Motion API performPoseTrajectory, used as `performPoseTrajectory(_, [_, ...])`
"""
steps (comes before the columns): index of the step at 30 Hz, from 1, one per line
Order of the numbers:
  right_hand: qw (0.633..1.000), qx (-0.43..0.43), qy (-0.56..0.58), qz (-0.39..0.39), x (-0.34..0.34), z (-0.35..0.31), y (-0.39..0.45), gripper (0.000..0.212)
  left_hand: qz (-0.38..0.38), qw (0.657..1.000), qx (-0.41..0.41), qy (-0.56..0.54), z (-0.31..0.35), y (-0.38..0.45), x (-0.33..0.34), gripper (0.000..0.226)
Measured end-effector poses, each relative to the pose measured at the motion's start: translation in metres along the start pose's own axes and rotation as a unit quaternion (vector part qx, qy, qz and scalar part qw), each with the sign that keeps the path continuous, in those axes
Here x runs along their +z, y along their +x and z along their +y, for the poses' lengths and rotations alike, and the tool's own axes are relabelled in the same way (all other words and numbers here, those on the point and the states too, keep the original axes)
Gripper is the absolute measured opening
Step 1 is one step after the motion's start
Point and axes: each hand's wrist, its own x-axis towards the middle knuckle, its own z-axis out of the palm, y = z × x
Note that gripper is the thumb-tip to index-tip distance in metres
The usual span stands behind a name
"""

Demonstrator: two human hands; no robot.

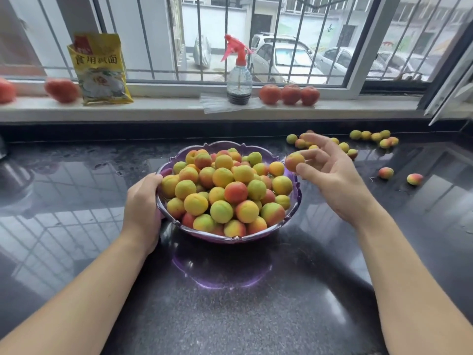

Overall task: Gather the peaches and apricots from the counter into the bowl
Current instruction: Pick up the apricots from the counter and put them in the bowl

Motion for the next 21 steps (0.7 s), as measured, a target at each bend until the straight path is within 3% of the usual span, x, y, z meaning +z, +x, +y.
performPoseTrajectory(4, [0.991, -0.041, -0.091, -0.084, 0.006, -0.007, -0.005, 0.030, 0.000, 1.000, -0.001, -0.010, 0.000, 0.000, 0.000, 0.039])
performPoseTrajectory(12, [0.962, -0.035, -0.204, -0.177, 0.005, -0.019, -0.011, 0.031, -0.006, 1.000, -0.001, -0.006, -0.001, 0.001, -0.001, 0.044])
performPoseTrajectory(16, [0.957, -0.057, -0.254, -0.132, 0.011, -0.018, -0.011, 0.037, -0.005, 1.000, -0.001, -0.004, -0.001, 0.000, 0.000, 0.047])
performPoseTrajectory(21, [0.966, -0.066, -0.232, -0.091, 0.012, -0.013, -0.010, 0.023, -0.005, 1.000, -0.003, -0.005, 0.000, -0.001, 0.001, 0.041])
